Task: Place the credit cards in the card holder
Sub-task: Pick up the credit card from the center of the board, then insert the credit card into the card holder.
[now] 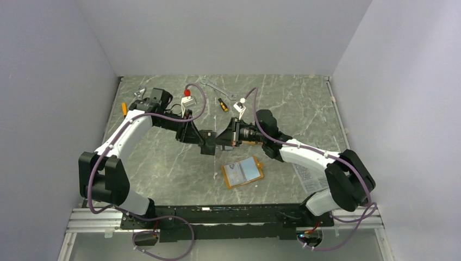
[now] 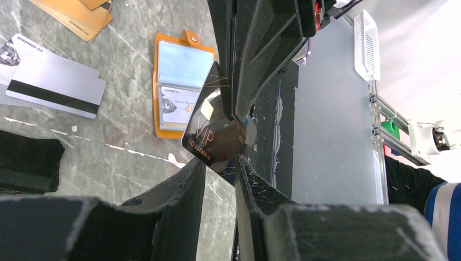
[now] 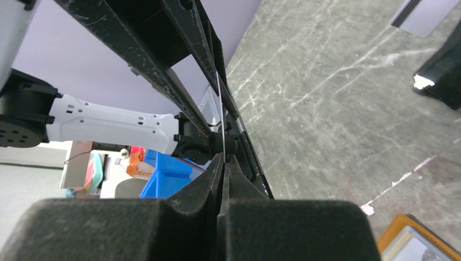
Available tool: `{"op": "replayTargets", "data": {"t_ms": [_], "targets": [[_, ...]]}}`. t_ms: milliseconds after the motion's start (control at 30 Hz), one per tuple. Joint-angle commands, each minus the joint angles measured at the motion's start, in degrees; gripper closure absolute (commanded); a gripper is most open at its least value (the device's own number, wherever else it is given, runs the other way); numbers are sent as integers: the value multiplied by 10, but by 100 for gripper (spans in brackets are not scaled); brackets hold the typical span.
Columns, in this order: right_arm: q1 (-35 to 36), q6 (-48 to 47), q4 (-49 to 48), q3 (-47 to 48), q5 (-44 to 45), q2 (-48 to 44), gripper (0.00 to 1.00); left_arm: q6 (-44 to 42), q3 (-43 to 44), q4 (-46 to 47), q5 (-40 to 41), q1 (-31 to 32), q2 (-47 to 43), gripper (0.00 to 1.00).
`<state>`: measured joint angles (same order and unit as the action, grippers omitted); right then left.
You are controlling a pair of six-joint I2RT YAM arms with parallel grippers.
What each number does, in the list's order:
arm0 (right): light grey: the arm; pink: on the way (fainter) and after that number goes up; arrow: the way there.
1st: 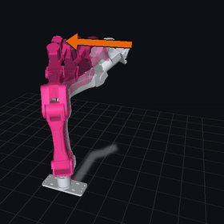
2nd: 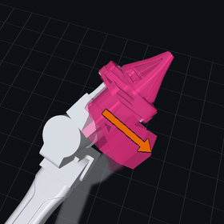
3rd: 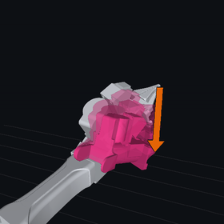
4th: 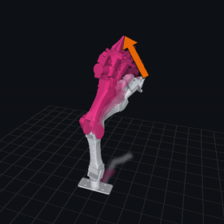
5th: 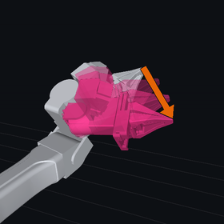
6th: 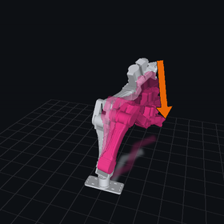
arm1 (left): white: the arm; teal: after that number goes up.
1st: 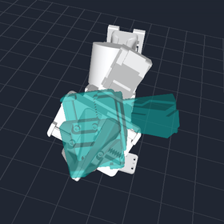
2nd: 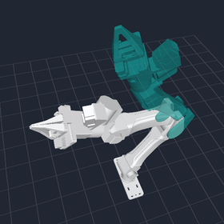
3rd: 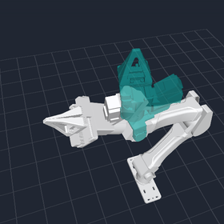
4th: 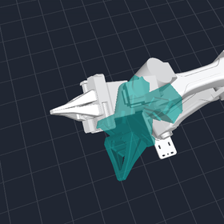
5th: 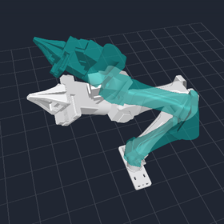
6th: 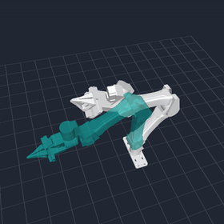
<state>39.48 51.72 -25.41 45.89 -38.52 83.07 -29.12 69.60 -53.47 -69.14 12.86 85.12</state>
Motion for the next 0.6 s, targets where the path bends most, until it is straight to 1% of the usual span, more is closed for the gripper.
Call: {"op": "replayTargets", "data": {"t_ms": [0,200,267,333,467,567], "targets": [[1,26,-131,3,13,-4,100,-56,32,-64,-94,11,0,70],[22,26,-144,20,11,8,100,-58,33,-66,-118,1,2,82],[30,27,-152,20,11,12,100,-67,36,-80,-134,-6,10,84],[34,28,-153,21,13,15,100,-99,51,-116,-148,-11,25,85],[35,46,-186,12,16,22,99,-175,76,-195,-166,-14,44,86],[36,62,-218,15,11,33,90,-192,75,-212,-177,-16,44,87]]}}
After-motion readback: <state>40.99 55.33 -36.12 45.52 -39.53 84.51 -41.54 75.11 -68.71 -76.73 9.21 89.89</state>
